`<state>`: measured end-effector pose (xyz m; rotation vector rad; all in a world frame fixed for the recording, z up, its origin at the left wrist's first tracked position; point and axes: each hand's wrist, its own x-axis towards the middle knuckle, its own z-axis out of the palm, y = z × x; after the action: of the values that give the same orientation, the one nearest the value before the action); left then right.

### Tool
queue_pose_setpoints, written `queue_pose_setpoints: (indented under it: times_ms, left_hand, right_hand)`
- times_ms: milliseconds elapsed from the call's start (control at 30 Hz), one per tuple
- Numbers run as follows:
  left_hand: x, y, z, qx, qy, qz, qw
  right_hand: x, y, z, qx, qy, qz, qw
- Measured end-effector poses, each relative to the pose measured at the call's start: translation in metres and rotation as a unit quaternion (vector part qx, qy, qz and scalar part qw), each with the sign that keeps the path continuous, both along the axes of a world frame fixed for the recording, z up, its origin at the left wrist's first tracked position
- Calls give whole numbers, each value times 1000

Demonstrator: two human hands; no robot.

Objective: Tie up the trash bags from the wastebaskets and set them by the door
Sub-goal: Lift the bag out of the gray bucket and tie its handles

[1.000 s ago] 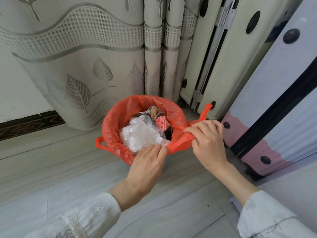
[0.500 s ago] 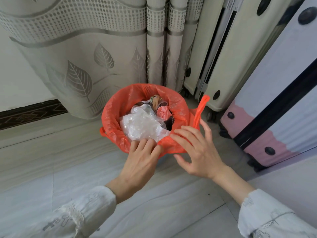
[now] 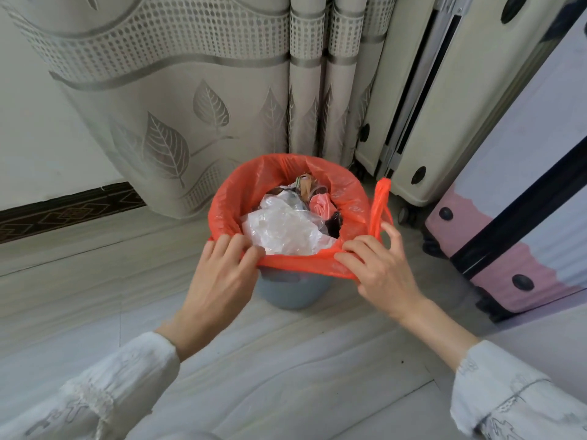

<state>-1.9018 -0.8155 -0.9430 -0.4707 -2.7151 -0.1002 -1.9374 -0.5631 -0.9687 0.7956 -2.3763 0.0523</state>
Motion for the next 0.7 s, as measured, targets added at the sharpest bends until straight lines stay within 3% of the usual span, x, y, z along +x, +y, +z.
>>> queue_pose_setpoints:
  times_ms: [100,267,333,400,500,600,700]
  left_hand:
    - [-8,3,12,-5,-43,36,998]
    - [-17,24,25,169,-68,-34,983]
    - [-15,31,23,129,-57,-58,988]
    - [-11,37,18,26,-76,-58,995]
    - [-10,34,7,-123,-89,-32,988]
    - [-18,17,2,-107,-42,-1,993]
    - [-17,4,-1,-82,-50,-26,995]
  right_hand:
    - [-10,18,7,19,-5,-44,999]
    - [-19,38,24,7,7,-96,995]
    - [-22,37,35,-4,23,-109,994]
    - [-26,32,46,-16,16,-135,991]
    - [-29,24,55,-58,-60,-219,972]
    - [-30,23,56,-151,-191,-283,928]
    - [-30,23,58,-331,-326,-247,850]
